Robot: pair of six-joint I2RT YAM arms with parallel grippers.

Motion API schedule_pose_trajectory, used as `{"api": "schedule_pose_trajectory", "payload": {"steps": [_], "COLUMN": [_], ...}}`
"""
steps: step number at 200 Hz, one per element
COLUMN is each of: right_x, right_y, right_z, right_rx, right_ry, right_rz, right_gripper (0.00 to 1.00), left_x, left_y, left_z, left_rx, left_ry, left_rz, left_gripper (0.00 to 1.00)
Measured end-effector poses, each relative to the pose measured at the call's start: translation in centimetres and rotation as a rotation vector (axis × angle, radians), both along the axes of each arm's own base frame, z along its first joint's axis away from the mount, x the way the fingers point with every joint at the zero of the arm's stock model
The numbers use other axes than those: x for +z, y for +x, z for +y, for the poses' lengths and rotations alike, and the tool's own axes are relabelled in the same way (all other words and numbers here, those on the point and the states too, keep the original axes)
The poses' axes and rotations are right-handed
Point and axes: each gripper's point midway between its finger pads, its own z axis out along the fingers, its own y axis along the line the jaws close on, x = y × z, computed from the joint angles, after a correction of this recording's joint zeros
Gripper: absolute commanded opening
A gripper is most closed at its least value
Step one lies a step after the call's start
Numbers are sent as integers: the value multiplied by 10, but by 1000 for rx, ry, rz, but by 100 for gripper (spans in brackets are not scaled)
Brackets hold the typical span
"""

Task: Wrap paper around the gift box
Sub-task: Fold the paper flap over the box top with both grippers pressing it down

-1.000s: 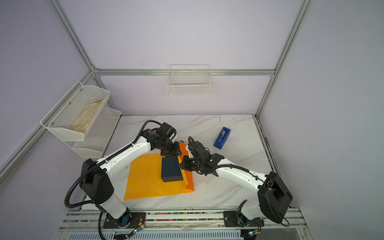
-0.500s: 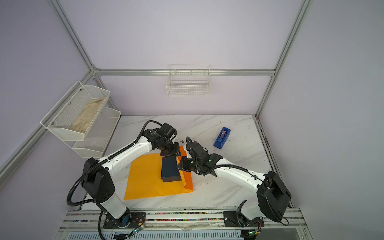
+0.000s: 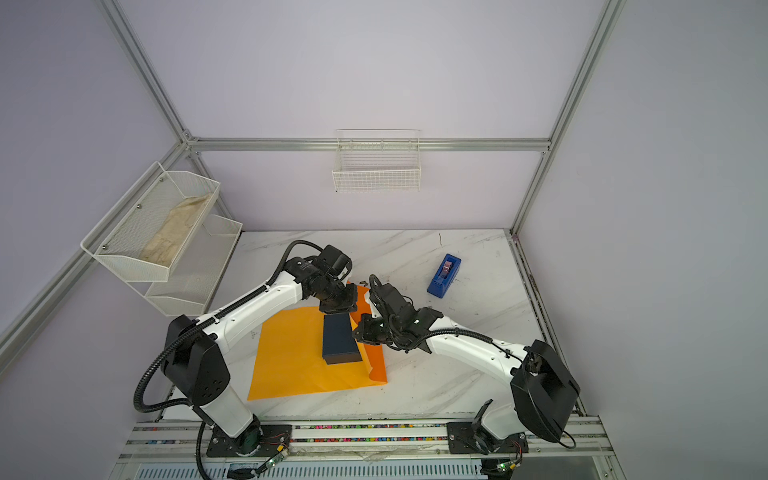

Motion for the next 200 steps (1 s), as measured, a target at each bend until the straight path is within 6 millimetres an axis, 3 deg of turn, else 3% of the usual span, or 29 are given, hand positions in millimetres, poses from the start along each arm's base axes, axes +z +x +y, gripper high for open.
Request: {"api": "schedule_pose_trajectory", "payload": {"steps": [21,54,101,171,200], "right_x": [0,16,26,-28,-38], "right_y": [0,5,11,12,11], "right_z": [0,5,11,24,29], "right_rx": [4,7,8,60,79], "right_ry": [-5,19,33,-49,-51], "right_rz": [-3,-35,-56,32,53], "right_gripper": [14,32,35,29,29], "left_x": [-1,-5,-16,-38,-40], "left_y": [2,2,-11,-18,-11], "left_z": [4,21,54,75,80], "left_rx": [6,36,78,78,80], "left_ry": [3,11,33,64,66], "left_rz": [-1,5,37,78,68], "left_gripper": [5,2,2,2,2]}}
